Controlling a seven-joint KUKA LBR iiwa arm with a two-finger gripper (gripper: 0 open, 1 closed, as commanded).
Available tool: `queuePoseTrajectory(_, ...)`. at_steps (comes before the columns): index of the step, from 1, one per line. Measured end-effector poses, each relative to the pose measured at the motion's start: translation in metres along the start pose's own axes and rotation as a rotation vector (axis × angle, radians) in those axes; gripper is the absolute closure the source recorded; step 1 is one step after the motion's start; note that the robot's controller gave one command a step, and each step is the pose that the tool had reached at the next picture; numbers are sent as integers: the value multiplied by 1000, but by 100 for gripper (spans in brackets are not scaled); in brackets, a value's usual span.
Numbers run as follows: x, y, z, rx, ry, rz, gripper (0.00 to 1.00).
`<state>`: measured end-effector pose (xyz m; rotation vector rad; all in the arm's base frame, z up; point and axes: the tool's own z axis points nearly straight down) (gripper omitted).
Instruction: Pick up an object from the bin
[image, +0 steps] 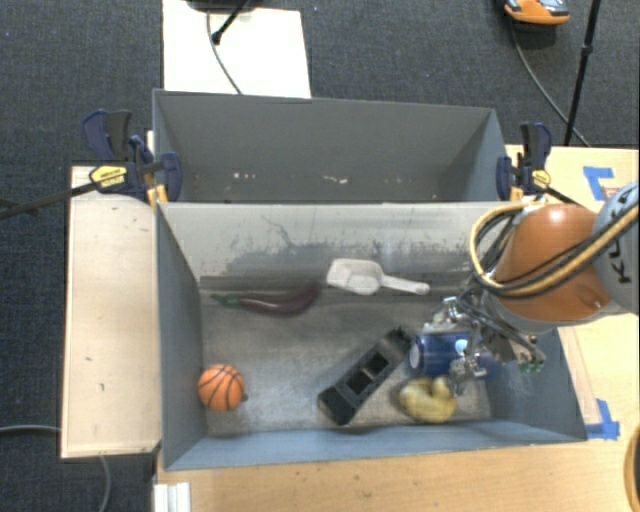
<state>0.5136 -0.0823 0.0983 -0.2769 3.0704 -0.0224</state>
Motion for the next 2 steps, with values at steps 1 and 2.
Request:
queuePoseTrajectory(1,0,0,0,0,0,-1,100)
queuePoseTrajectory(2,0,0,0,0,0,-2,100)
